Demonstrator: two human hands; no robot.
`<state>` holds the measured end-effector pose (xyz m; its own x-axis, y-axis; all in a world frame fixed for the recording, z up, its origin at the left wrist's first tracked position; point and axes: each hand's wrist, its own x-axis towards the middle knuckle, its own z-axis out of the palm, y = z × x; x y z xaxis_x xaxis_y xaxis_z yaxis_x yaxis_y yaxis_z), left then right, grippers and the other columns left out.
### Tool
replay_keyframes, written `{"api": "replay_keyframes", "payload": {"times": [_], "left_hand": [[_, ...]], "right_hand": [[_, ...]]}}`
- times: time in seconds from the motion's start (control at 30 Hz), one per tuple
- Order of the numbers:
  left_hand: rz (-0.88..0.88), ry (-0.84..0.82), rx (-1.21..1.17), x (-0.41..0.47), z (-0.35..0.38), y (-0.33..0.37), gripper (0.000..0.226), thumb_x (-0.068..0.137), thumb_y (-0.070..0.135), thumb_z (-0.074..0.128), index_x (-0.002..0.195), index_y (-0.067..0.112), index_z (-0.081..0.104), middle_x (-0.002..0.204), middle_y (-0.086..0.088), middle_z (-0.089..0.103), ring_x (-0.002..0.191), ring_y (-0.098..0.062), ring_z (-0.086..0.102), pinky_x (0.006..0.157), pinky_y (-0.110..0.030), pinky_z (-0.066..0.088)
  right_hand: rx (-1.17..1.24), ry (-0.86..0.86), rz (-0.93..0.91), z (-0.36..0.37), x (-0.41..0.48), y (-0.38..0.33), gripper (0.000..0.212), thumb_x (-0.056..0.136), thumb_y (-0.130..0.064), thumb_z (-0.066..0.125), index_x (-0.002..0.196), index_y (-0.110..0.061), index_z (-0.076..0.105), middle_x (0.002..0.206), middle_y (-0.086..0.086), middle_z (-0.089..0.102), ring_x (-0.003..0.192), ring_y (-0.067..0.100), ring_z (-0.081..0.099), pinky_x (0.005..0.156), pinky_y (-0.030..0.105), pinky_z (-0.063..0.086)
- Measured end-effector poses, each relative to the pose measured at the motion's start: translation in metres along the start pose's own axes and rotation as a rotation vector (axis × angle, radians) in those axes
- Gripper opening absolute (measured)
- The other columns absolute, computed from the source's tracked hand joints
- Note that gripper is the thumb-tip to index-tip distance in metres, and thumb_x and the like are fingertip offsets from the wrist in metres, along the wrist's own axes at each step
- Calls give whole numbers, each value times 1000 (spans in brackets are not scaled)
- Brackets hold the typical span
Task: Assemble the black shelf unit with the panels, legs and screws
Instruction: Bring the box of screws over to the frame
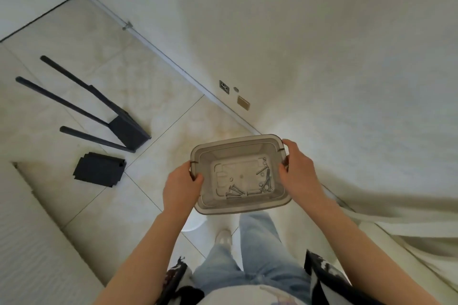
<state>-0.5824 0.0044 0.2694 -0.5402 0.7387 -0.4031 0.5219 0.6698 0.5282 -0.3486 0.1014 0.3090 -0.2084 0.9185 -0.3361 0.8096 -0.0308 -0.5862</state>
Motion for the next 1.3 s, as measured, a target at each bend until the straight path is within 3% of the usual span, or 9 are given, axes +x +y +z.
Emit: {"api": "replay_keyframes", "payload": {"times": [0.17, 0.33, 0.57, 0.73, 0.83, 0.97, 1.07, 1.17, 1.3], "left_hand": [[-89, 49, -44, 44, 0, 27, 3, 91, 22, 60, 94, 21, 60, 74, 4, 58, 70, -17, 59, 70, -41, 57], [-171, 120, -173, 75, 1, 57, 33, 91, 17, 62, 123, 22, 60, 78, 6, 61, 74, -18, 63, 71, -37, 56], [-311, 221, -228, 101, -12, 57, 37, 92, 15, 61, 128, 19, 59, 76, 7, 59, 69, -10, 57, 58, -27, 46], [-414, 264, -228, 124, -34, 37, 43, 93, 17, 60, 135, 22, 56, 76, 11, 56, 70, -10, 56, 63, -30, 50], [-455, 267, -245, 145, -51, 26, 43, 93, 18, 61, 135, 23, 56, 77, 10, 57, 72, -14, 60, 68, -35, 57], [-461, 262, -272, 182, -82, 12, 42, 94, 20, 60, 136, 23, 55, 78, 11, 58, 72, -11, 60, 64, -30, 52], [-470, 264, -269, 210, -109, -1, 40, 93, 21, 60, 133, 25, 57, 77, 8, 60, 73, -14, 63, 68, -37, 59], [-480, 272, -252, 236, -129, -13, 36, 93, 20, 61, 129, 25, 58, 75, 6, 62, 72, -14, 63, 69, -38, 60], [-505, 260, -256, 259, -142, -24, 39, 95, 20, 61, 133, 24, 56, 75, 11, 58, 70, -7, 58, 58, -23, 47]], "right_hand": [[-21, -117, -75, -20, 73, -19, 50, 97, -12, 47, 145, -20, 34, 96, 6, 57, 90, 23, 57, 81, 38, 49], [-102, -213, -182, -44, 144, -42, 53, 97, -13, 49, 146, -20, 32, 106, 8, 60, 93, 23, 58, 80, 35, 50], [-183, -369, -296, -34, 212, -91, 54, 96, -8, 50, 146, -16, 34, 96, 5, 58, 85, 21, 58, 75, 33, 49], [-222, -464, -354, -4, 243, -132, 50, 96, -6, 50, 143, -15, 37, 83, -3, 53, 70, 10, 53, 66, 25, 43], [-247, -488, -385, 13, 262, -162, 47, 96, -7, 51, 141, -14, 40, 82, -5, 52, 75, 13, 54, 69, 26, 43], [-281, -495, -411, 33, 287, -206, 46, 96, -6, 51, 140, -12, 40, 78, -8, 48, 80, 18, 54, 73, 31, 46], [-277, -497, -410, 48, 302, -238, 46, 96, -8, 51, 140, -12, 39, 78, -6, 49, 79, 20, 55, 73, 35, 49], [-257, -501, -396, 64, 316, -262, 45, 97, -9, 50, 140, -11, 39, 75, -9, 46, 76, 18, 54, 71, 30, 46], [-298, -521, -375, 85, 336, -284, 42, 98, -12, 47, 140, -13, 39, 76, -13, 45, 67, 1, 46, 54, 11, 32]]}}
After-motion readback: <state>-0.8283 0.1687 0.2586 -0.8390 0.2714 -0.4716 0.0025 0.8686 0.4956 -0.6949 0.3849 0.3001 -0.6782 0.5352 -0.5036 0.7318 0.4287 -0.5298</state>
